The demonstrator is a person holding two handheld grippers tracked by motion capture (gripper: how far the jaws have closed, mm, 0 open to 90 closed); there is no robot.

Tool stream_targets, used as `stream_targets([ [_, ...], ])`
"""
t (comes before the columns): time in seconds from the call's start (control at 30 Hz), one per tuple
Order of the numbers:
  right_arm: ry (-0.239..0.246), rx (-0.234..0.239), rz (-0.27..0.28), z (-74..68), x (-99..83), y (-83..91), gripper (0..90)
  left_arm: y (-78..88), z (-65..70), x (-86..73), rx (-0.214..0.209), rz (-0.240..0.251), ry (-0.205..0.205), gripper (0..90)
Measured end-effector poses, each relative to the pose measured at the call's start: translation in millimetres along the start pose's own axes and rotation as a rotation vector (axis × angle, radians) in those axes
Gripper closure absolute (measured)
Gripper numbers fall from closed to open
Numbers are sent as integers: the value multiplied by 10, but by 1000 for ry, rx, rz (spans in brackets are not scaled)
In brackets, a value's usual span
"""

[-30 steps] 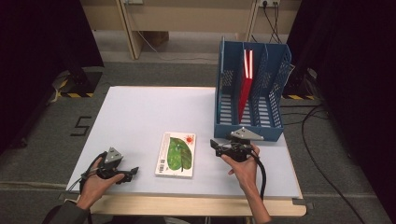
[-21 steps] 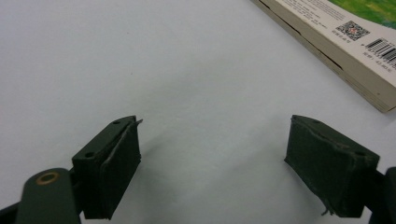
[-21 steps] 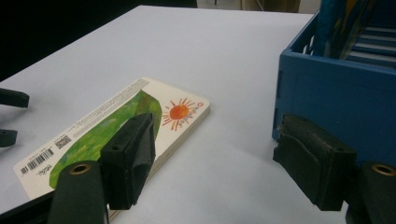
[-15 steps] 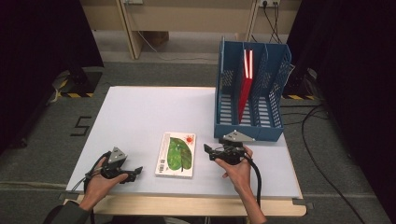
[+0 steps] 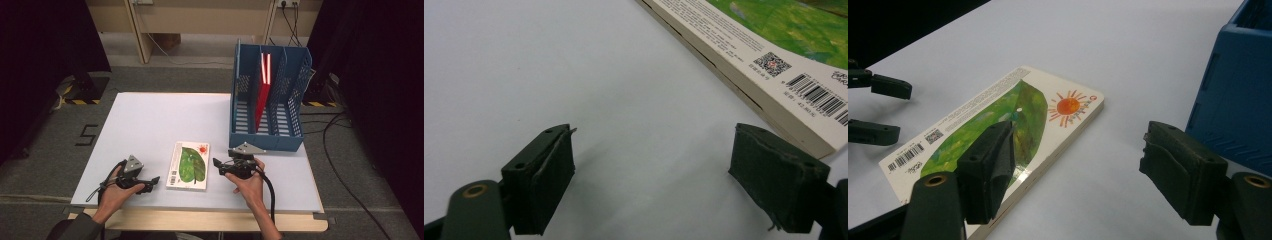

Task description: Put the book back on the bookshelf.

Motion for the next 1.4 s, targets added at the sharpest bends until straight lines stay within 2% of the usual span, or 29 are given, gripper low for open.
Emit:
stream_targets([
  [0.33,-3,17,-36,-43,-74,-75,294,-93,70,95,-9,-5,-19,167],
  [0.53,4,38,-68,-146,-141,-149,295,-124,122,126,-24,1,-29,167],
  [0.67,-5,46,-96,-185,-194,-208,296,-121,136,134,-14,1,-39,174],
  [0.8,-13,50,-112,-193,-220,-253,297,-107,165,144,-2,0,-57,198],
  [0.97,-19,51,-128,-211,-248,-297,298,-117,248,167,-8,14,-67,213],
  [1.4,-32,39,-146,-184,-259,-357,306,-172,411,237,-21,34,-86,191],
])
Point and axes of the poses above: each handheld gripper's, and its own axes: y roughly backward along the jaws, x roughly out of its top, z roughly to its right, the point moved 4 cm from there along -y, roughly forward along the jaws, and after that the axes turned 12 degrees about -y, right-handed, at the moved point
